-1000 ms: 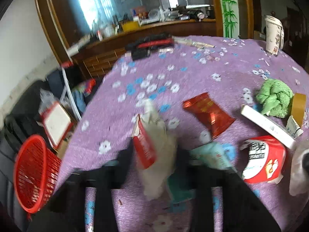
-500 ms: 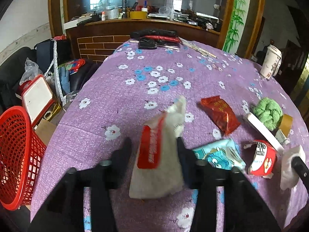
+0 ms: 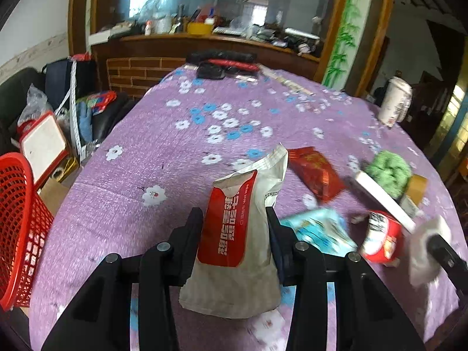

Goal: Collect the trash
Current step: 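Hold the paper bag in the left tool and the cloth in the right tool above the table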

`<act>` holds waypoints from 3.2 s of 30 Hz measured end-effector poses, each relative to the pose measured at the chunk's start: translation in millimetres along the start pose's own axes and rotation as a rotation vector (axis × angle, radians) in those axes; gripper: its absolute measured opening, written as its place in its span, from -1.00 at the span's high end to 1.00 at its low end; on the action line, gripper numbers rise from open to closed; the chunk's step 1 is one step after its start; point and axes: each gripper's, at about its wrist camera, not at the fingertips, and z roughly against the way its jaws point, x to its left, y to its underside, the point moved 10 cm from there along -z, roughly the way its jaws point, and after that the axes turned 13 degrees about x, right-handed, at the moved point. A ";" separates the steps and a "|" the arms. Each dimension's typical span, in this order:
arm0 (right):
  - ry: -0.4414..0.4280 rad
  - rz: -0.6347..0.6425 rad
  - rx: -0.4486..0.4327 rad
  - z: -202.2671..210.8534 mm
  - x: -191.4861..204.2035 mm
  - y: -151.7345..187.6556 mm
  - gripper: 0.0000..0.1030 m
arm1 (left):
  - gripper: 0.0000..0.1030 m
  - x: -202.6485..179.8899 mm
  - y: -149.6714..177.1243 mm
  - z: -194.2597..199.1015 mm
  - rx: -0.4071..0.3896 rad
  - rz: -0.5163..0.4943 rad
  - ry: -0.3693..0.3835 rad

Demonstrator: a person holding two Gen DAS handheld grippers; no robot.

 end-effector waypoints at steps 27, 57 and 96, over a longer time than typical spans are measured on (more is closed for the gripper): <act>0.024 0.043 -0.008 -0.5 6.3 0.6 0.33 | 0.21 -8.4 12.7 37.7 -0.151 -0.015 0.002; 0.025 0.041 -0.004 -0.5 5.6 0.6 0.33 | 0.20 -9.2 11.9 39.9 -0.159 -0.020 -0.011; 0.027 0.093 0.059 22.0 61.7 30.1 0.33 | 0.20 13.8 37.6 90.8 -0.187 -0.084 -0.027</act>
